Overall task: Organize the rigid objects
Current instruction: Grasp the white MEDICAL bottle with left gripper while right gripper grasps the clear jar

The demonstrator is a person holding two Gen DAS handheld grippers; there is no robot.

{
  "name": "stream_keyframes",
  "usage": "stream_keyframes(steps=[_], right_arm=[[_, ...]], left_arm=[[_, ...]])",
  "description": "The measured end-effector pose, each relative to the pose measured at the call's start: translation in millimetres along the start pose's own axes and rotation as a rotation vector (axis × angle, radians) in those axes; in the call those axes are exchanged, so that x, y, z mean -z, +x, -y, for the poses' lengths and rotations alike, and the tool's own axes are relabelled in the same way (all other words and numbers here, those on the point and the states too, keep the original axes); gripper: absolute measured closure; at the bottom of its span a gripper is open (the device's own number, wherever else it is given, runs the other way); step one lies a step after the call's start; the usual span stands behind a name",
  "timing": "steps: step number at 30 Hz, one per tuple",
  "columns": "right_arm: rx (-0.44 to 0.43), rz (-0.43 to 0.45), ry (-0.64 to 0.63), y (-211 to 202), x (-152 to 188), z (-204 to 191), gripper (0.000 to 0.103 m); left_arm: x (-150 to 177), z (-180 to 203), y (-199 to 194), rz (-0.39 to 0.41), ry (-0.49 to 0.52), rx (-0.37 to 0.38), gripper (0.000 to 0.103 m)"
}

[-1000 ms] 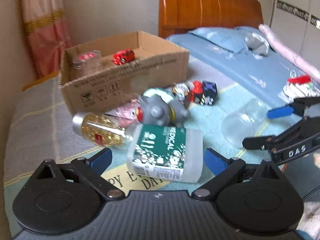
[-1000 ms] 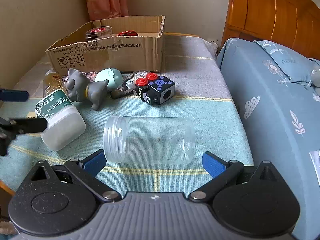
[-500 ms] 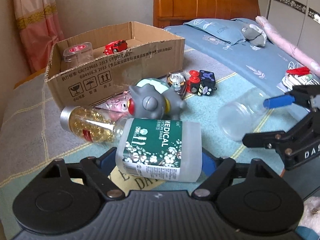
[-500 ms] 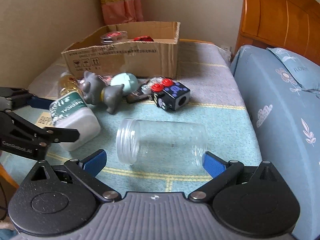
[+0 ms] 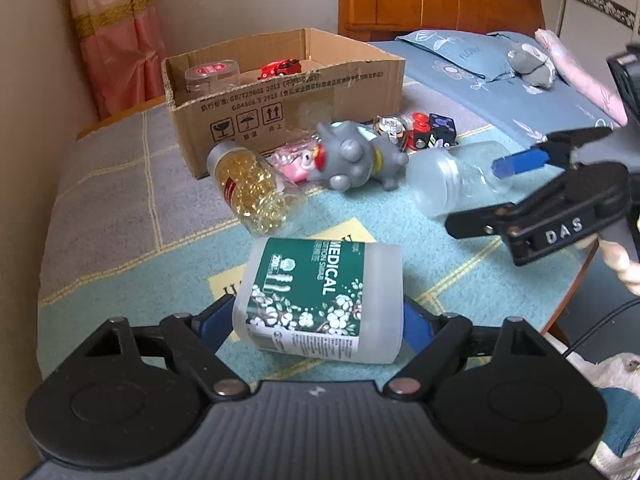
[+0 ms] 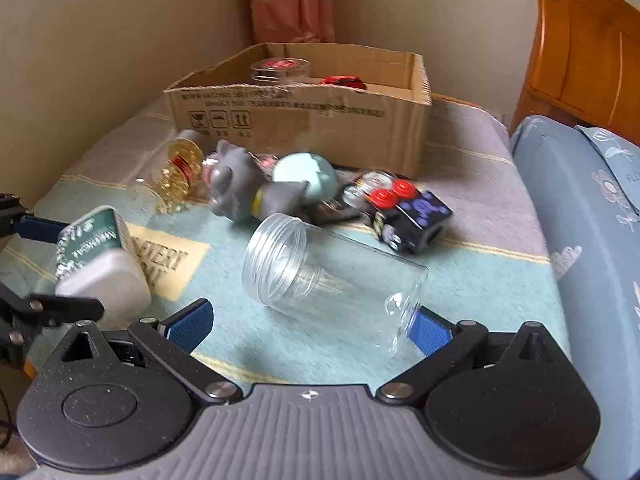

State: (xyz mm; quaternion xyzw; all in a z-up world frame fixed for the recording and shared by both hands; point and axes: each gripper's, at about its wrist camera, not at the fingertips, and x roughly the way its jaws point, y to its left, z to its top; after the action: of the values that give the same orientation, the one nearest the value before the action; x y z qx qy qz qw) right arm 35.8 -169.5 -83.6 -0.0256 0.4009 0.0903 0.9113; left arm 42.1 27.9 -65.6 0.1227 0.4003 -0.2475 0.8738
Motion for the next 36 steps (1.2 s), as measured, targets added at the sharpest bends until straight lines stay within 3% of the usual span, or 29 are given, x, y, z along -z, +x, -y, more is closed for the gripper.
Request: stream_keyframes(steps=[6,17,26,36], right_arm=[[-0.005,0.017,0.005,7.4,-11.6,-4.6,0.0],[0.105,-0.007,-0.006,3.9,-3.3,16.0,0.0],[0.087,0.002,-0.034,11.6,-11.2,14.9,0.0],[0.129,-0.034,-0.069,7.7,-17.9,8.6,0.002]], left_arm=[[-6.4,4.2,7.8,0.0,0.024,0.0,0.018],[-12.0,4.9,16.7,-0.011,0.023,-0.003,0.018],[-13.9,9.2,9.0,-0.017,0.037,-0.012,0.018],[-18.8,10.1,11.0,-0.032,0.043,-0.022,0.018]])
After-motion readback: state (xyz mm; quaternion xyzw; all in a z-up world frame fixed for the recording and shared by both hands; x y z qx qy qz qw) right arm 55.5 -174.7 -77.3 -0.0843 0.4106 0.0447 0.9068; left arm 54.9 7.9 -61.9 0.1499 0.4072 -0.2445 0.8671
